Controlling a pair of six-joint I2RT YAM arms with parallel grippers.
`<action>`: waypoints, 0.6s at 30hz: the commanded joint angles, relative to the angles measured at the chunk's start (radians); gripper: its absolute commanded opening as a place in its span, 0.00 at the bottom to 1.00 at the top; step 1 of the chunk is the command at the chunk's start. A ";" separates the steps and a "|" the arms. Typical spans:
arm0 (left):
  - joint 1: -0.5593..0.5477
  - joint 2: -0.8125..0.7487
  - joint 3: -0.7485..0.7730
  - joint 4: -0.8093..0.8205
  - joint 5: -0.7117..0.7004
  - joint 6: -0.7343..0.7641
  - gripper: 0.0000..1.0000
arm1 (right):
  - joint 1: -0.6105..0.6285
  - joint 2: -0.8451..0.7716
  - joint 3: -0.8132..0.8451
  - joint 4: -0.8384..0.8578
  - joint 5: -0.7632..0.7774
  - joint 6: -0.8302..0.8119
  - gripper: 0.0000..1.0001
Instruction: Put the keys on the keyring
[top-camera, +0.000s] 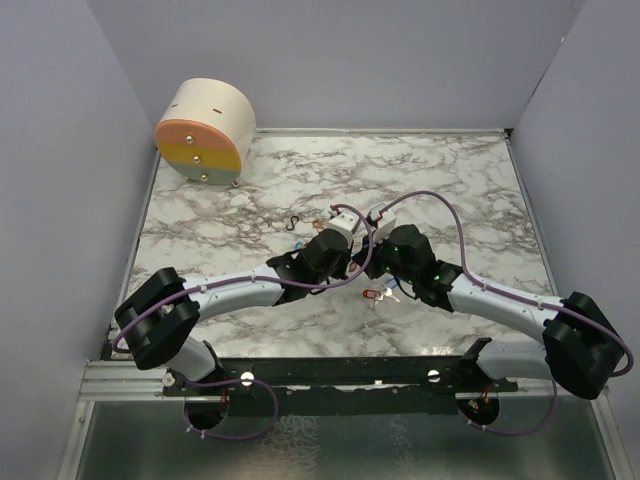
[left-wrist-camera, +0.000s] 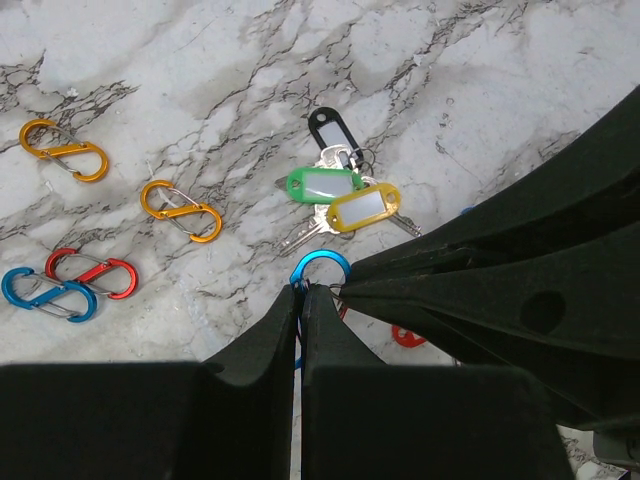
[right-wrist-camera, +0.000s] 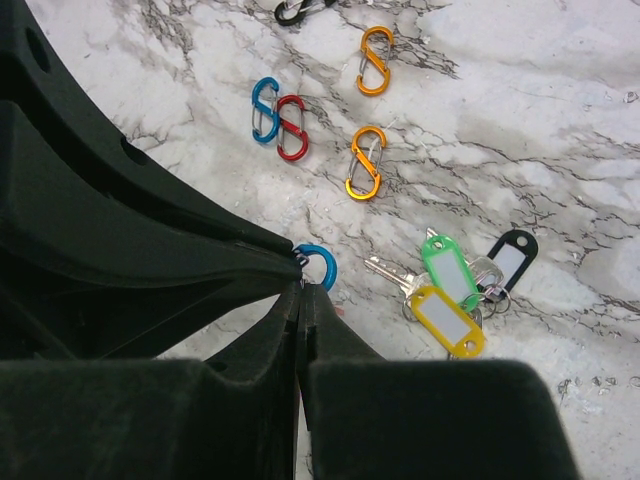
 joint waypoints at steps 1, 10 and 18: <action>-0.012 -0.038 -0.006 0.030 0.021 -0.001 0.00 | 0.009 0.005 -0.004 0.028 0.030 -0.009 0.01; -0.013 -0.046 -0.026 0.030 0.034 -0.001 0.00 | 0.009 -0.026 -0.011 0.019 0.077 -0.007 0.01; -0.013 -0.074 -0.045 0.029 0.033 -0.004 0.00 | 0.009 -0.036 -0.012 0.006 0.104 -0.008 0.01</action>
